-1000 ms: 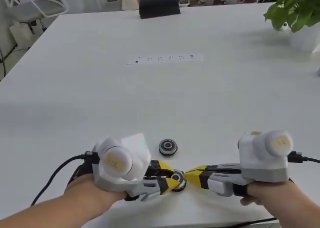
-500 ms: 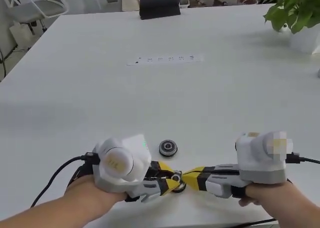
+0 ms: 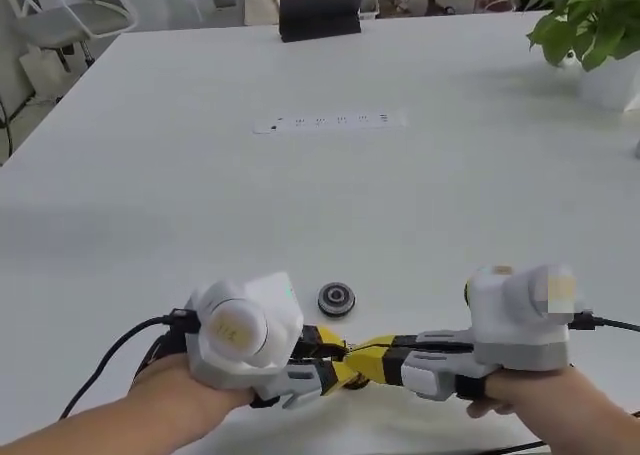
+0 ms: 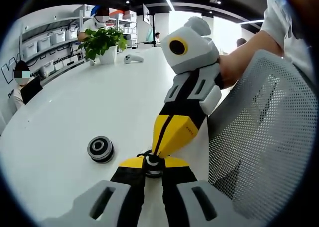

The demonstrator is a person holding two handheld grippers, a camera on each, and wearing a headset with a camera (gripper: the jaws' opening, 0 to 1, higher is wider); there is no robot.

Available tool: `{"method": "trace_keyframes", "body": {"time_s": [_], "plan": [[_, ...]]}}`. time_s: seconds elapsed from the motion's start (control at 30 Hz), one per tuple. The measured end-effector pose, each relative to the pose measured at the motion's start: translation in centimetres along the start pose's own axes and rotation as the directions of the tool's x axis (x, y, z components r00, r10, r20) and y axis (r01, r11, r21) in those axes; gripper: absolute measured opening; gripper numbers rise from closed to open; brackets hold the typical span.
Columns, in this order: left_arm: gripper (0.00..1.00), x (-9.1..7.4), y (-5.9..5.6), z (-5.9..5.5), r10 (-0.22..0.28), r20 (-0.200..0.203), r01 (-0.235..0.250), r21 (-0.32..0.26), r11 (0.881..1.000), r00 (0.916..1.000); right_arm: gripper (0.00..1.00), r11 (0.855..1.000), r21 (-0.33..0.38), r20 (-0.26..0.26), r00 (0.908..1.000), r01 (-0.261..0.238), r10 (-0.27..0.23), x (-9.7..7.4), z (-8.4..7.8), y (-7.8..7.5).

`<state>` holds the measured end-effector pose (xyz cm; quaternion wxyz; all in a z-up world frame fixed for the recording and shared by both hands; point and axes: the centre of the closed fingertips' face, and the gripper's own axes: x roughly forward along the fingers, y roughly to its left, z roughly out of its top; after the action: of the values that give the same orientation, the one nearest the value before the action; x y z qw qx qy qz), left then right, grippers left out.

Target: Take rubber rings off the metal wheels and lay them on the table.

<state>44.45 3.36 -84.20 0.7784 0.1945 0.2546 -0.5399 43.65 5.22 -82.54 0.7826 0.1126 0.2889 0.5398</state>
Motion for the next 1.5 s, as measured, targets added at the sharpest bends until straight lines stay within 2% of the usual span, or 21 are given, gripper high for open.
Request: {"method": "trace_keyframes", "body": {"time_s": [0.1,0.57,0.73,0.97,1.07,1.23,1.5], "plan": [[0.07,0.0,0.0,0.0,0.001,-0.002,-0.001,-0.002,1.0,1.0,0.0,1.0,0.01,-0.001,1.0,-0.003,0.003,-0.3,-0.2,-0.2],[0.08,-0.1,0.0,0.0,-0.001,-0.008,0.001,0.006,1.0,1.0,0.0,0.998,-0.003,-0.001,0.9984,0.056,-0.056,-1.3,-0.7,-1.4],[0.12,-0.2,-0.2,0.4,-0.012,-0.001,0.012,0.006,1.0,0.9999,0.0,0.998,0.001,0.008,0.9984,0.055,-0.055,-1.4,-0.5,-1.5],[0.13,-1.0,-0.1,0.8,-0.016,0.012,0.016,-0.017,1.0,0.9998,0.0,0.999,0.001,0.018,0.9988,0.046,-0.046,-1.5,-0.1,-1.3],[0.19,-1.5,0.0,1.2,-0.012,0.029,0.013,-0.041,0.999,0.9995,0.0,0.999,0.004,0.029,0.9985,0.046,-0.046,-1.6,0.2,-1.4],[0.2,-2.3,-0.1,1.5,-0.013,0.039,0.015,-0.049,0.999,0.9991,0.0,0.999,0.007,0.04,0.9982,0.044,-0.044,-1.7,0.5,-1.4],[0.28,-3.6,-0.3,2.1,-0.014,0.06,0.018,-0.067,0.998,0.9981,0.0,1.0,0.0,0.048,0.9984,0.028,-0.028,-1.7,1.1,-1.0]]}}
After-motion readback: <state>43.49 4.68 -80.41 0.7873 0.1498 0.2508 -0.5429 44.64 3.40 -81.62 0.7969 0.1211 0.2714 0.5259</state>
